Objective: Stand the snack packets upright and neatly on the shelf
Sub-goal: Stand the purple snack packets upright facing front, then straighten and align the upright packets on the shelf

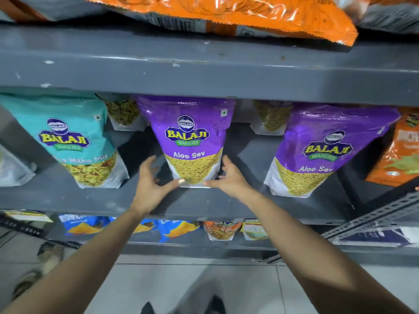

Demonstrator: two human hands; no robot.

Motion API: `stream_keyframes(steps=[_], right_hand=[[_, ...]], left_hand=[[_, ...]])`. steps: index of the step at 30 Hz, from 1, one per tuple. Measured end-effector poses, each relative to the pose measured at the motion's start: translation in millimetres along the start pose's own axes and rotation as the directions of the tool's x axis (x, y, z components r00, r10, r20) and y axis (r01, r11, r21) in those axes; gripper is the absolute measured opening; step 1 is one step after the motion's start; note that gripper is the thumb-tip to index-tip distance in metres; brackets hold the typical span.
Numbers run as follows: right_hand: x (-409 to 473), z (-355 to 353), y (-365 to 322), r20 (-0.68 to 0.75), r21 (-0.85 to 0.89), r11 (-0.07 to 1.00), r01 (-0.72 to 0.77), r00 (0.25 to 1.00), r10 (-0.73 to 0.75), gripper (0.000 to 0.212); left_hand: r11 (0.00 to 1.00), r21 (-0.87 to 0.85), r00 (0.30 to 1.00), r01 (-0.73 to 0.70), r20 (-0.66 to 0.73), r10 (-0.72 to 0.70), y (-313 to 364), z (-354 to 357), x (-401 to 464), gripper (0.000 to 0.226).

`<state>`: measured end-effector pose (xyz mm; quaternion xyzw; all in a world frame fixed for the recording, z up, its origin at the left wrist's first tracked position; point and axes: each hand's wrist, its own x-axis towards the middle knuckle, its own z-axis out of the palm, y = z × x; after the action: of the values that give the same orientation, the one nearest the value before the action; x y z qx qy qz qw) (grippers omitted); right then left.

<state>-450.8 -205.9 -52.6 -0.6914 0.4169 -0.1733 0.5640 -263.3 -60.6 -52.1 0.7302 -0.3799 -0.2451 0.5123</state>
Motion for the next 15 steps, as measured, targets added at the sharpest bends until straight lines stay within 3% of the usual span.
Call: stream_keyframes(steps=[3,8,15], right_hand=[[-3,10,7,-0.032,0.034,0.999,0.023,0.999,-0.022,0.07],[-22,14,17,-0.063,0.048,0.996,0.071,0.996,-0.068,0.07],[-32,19,10,-0.122,0.027,0.995,0.099,0.988,-0.095,0.06]], left_hand=[[0.993,-0.08,0.981,0.09,0.181,-0.074,7,5,12,0.087],[1.0,-0.012,0.996,0.029,0.084,-0.028,2,9,-3,0.059],[0.999,-0.006,0.99,0.044,0.133,-0.043,6,2,-1,0.07]])
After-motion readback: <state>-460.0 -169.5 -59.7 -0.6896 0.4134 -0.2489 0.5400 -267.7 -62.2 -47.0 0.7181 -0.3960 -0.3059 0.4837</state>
